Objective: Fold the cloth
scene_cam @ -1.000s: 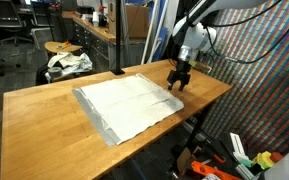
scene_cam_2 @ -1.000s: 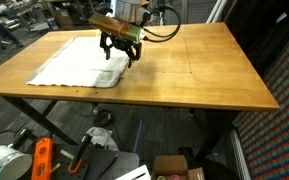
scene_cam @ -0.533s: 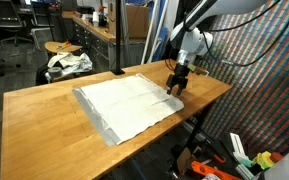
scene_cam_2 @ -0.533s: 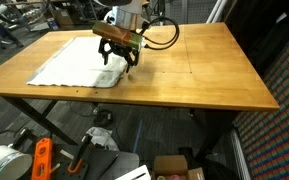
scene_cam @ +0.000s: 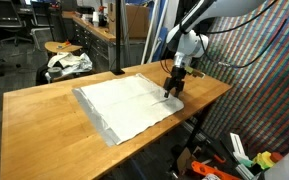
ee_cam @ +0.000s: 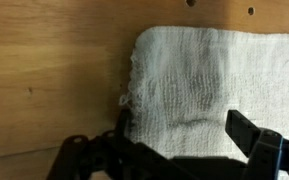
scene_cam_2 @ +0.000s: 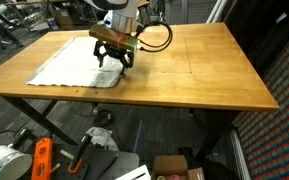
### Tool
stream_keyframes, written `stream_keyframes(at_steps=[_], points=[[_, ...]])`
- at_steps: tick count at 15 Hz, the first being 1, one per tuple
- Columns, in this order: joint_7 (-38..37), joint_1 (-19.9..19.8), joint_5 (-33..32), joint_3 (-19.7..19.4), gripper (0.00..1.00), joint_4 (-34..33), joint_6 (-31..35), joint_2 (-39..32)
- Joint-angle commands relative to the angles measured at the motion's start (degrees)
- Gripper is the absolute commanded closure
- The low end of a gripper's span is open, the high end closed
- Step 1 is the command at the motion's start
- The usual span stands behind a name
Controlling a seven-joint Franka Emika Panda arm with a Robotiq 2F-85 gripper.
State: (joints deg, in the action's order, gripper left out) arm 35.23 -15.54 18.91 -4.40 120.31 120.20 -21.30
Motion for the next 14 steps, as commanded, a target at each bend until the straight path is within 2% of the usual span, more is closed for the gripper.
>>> stream_keyframes(at_steps=[1, 9, 12, 14], points=[[1.3, -0.2, -0.5, 1.1, 0.31, -1.1, -2.1, -0.5], [0.6, -0.1, 0.9, 1.8, 0.93, -2.3, -2.6, -1.2], [-0.8, 0.5, 1.3, 2.0, 1.0, -2.1, -0.4, 0.1], [-1.9, 1.2, 0.8, 2.1, 0.97, -2.3, 0.8, 0.8]])
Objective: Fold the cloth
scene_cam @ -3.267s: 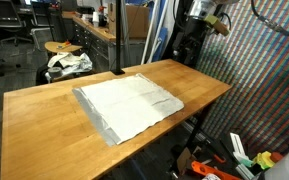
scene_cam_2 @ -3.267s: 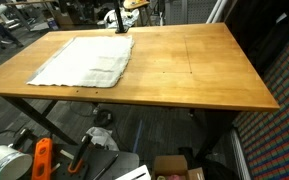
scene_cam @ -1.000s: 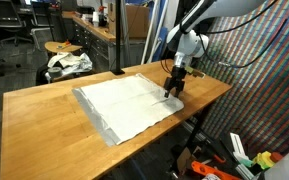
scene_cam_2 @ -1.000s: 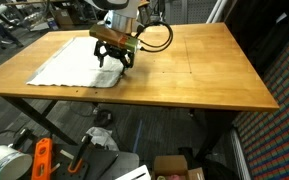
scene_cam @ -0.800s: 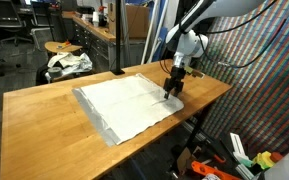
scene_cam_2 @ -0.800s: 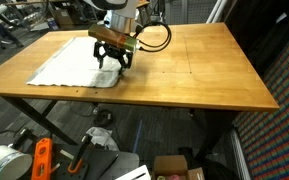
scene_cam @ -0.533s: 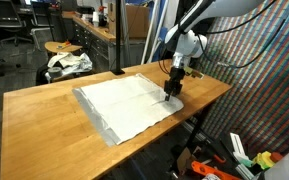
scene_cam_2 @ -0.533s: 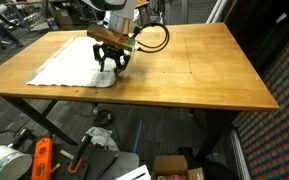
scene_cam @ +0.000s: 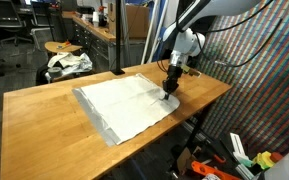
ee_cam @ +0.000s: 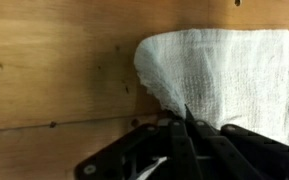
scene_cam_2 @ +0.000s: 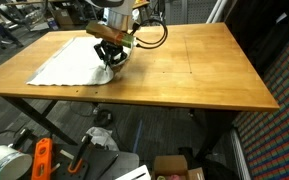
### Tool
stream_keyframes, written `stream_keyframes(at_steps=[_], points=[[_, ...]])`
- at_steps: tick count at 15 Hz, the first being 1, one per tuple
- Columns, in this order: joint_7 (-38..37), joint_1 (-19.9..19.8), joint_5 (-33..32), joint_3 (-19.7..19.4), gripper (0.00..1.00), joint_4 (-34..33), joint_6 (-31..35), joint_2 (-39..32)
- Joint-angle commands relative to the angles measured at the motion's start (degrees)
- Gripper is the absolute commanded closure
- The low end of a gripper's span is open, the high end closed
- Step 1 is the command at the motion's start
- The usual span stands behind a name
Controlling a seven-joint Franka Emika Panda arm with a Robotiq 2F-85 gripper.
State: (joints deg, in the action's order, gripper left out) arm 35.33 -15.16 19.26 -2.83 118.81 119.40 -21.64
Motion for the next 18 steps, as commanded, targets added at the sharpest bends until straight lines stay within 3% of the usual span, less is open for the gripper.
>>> stream_keyframes(at_steps=[1, 14, 18], points=[[-2.5, 1.1, 0.3, 0.7, 0.97, -0.7, 2.4, 1.4], [-13.7, 6.5, -3.1, 0.8, 0.98, 4.5, 15.5, 8.6], [-19.0, 7.9, -9.3, 0.2, 0.98, 7.4, 18.8, 10.9]])
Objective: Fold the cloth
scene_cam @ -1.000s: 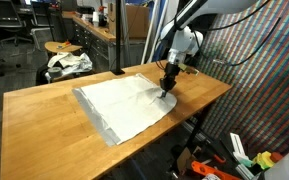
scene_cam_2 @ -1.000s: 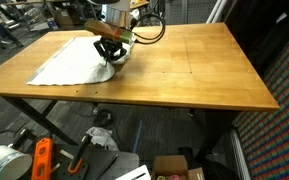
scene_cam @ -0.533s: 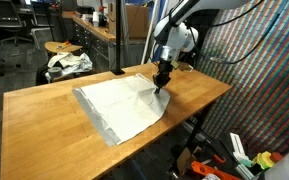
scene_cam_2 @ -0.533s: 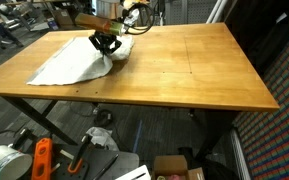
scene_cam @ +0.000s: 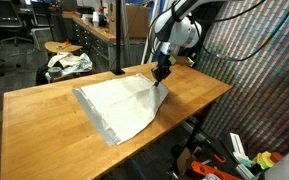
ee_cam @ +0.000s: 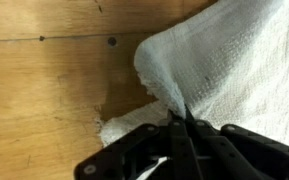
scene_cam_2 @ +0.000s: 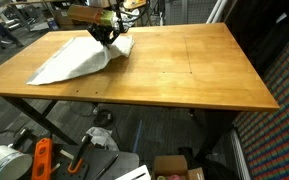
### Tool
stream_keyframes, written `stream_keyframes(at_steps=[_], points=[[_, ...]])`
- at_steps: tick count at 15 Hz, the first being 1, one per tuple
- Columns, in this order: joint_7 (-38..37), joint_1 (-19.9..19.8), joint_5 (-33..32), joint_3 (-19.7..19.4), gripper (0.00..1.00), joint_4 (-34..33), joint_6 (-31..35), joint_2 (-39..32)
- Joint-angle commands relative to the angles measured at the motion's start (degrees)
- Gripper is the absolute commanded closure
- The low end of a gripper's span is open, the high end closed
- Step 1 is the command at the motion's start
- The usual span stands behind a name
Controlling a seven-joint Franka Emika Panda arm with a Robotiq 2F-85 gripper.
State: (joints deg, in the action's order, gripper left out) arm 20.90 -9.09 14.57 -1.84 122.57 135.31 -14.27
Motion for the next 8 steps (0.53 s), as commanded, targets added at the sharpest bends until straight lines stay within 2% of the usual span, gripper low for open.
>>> stream_keyframes(at_steps=[1, 6, 8], points=[[-6.0, 2.2, -6.6, -0.9, 0.98, 4.5, 3.3, 4.1], [-9.1, 3.8, -16.9, -1.0, 0.98, 9.6, 1.9, 7.5], [-9.7, 4.1, -19.6, -1.0, 0.98, 12.0, 3.3, 8.8]])
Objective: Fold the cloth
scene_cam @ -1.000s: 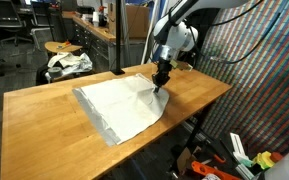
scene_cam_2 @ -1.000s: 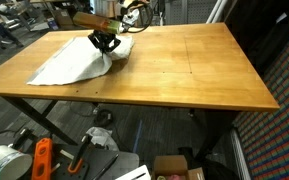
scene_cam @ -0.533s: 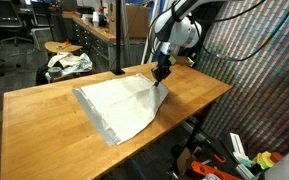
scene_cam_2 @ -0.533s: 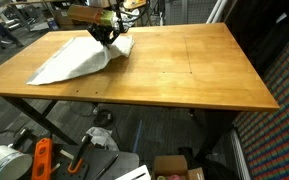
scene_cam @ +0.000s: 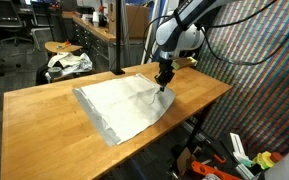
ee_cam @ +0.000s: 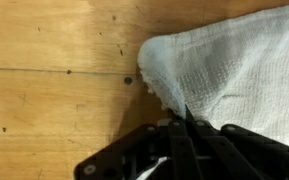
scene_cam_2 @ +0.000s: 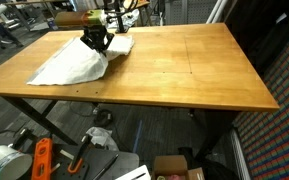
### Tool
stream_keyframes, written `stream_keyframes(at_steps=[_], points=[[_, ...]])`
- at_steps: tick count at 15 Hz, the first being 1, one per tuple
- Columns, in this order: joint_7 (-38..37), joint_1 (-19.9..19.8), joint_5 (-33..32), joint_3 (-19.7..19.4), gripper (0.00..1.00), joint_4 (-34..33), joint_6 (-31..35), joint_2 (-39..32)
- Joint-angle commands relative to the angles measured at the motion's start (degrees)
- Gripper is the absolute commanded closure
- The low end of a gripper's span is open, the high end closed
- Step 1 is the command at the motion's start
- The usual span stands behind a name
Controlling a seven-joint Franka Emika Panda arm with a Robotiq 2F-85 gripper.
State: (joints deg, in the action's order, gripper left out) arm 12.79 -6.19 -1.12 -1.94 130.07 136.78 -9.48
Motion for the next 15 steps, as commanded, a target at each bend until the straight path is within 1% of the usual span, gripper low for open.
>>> stream_keyframes(at_steps=[1, 3, 5, 7, 9, 10, 13, 15], points=[[-2.3, 1.3, -4.6, -0.8, 0.98, 5.8, 2.9, 4.8], [-5.1, 1.8, -6.6, -0.7, 0.98, 8.2, 6.1, 6.0], [-9.7, 2.7, -10.1, -0.7, 0.98, 10.6, 9.7, 7.1], [-15.4, 3.9, -14.4, -0.5, 0.98, 12.7, 12.9, 8.0], [-22.7, 5.3, -19.8, -0.3, 0.98, 14.6, 16.1, 8.7], [-27.2, 6.1, -23.6, -0.3, 0.98, 15.4, 17.3, 8.9], [-39.4, 8.0, -33.0, 0.3, 0.98, 16.2, 17.3, 9.6], [-46.5, 9.2, -36.8, 1.2, 0.98, 16.2, 16.7, 9.7]])
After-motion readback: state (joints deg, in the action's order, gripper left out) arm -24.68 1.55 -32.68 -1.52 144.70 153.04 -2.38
